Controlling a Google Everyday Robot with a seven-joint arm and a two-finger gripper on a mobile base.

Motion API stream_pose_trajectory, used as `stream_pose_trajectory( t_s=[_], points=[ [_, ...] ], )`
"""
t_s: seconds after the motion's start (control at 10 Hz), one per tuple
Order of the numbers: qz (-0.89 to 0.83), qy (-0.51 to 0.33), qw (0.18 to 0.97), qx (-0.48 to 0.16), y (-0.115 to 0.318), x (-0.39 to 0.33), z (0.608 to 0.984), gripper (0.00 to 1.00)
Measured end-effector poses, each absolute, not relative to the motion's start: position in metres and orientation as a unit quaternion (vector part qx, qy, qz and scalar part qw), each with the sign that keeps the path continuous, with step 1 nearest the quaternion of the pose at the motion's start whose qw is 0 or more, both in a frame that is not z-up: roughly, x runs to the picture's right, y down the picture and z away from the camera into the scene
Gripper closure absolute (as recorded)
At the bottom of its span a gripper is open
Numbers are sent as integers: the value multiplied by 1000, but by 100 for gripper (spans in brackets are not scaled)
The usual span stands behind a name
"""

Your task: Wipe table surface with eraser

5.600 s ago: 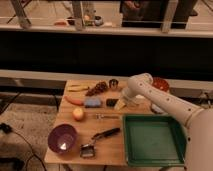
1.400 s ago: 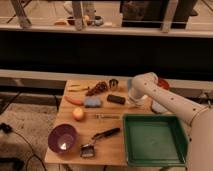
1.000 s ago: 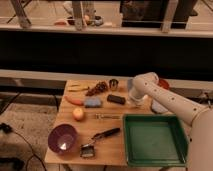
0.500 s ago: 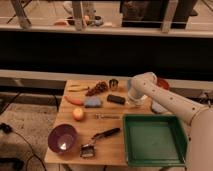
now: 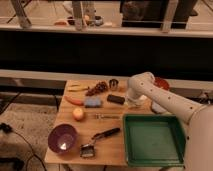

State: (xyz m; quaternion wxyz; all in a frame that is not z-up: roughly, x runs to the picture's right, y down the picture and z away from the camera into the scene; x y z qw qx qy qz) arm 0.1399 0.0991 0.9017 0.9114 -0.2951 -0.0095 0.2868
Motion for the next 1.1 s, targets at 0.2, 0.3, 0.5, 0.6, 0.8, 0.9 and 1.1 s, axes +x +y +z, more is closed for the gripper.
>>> stream_pose_trajectory(
  t_s=[0.2,0.3,0.5,0.6,0.8,0.9,1.1],
  points=[
    [280,-20,911,-302,100,128,900,20],
    [277,-25,911,-304,99,123,899,20],
    [267,-37,913,-306,97,111,894,20],
    [263,-43,914,-305,95,106,893,20],
    [250,-54,918,-303,91,98,891,20],
    [242,-59,921,-301,89,95,892,20],
    [226,-65,926,-294,79,93,899,20]
  ],
)
